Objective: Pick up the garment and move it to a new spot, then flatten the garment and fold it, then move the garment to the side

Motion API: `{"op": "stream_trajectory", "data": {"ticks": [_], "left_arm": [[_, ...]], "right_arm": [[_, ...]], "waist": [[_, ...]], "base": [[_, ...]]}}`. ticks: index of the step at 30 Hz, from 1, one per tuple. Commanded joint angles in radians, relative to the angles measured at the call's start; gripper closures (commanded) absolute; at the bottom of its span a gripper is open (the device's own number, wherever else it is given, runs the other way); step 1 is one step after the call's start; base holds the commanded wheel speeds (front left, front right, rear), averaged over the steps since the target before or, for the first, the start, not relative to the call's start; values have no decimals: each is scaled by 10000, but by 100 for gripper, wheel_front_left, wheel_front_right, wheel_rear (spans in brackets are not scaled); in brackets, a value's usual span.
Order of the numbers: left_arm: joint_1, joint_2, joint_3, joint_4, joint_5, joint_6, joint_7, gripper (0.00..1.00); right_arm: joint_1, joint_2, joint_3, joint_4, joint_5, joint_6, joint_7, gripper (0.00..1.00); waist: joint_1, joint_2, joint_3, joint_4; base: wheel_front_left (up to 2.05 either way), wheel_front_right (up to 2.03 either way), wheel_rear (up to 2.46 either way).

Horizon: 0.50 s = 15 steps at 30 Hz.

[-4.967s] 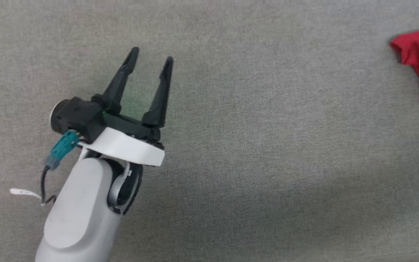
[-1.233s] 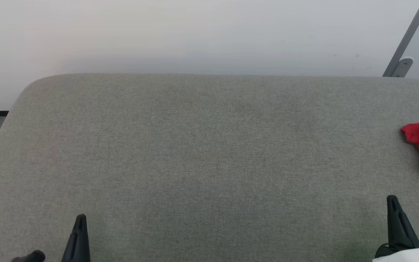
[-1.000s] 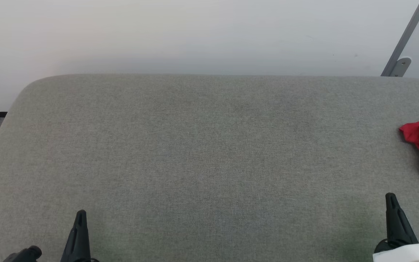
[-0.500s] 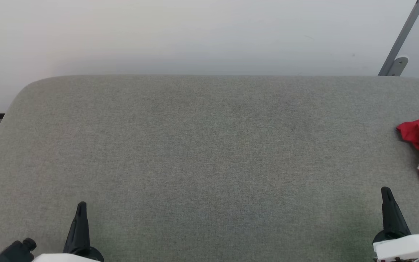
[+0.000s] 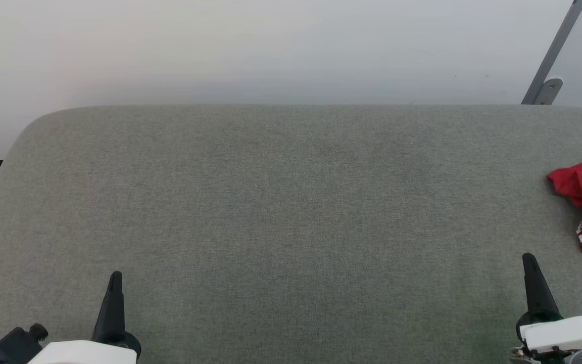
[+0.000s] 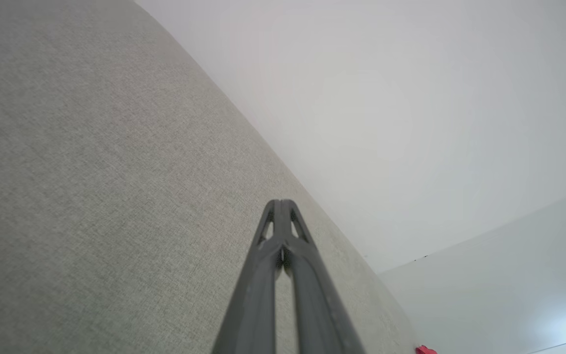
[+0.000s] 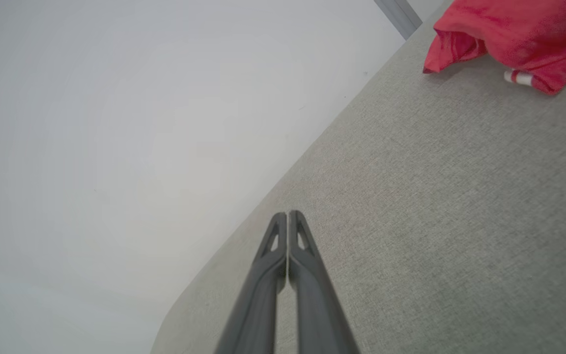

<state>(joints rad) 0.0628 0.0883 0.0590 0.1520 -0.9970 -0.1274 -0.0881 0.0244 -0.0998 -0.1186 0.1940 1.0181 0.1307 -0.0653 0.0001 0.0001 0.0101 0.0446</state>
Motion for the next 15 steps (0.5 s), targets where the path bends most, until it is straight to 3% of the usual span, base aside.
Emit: {"op": "stream_trajectory", "data": {"ticks": [1,15], "left_arm": [[-255,34,32,-41,-282,-23,65,100],[-610,-7,78,186,-1772,-30,469,100]], "right_arm": [[-265,-7,4,-85,261,1,83,100],[-518,119,13,62,1617,1,499,100]], "waist": [[-1,-1,-1,-7],[-1,-1,-14,-87]], "base": [[0,0,0],[0,0,0]]}}
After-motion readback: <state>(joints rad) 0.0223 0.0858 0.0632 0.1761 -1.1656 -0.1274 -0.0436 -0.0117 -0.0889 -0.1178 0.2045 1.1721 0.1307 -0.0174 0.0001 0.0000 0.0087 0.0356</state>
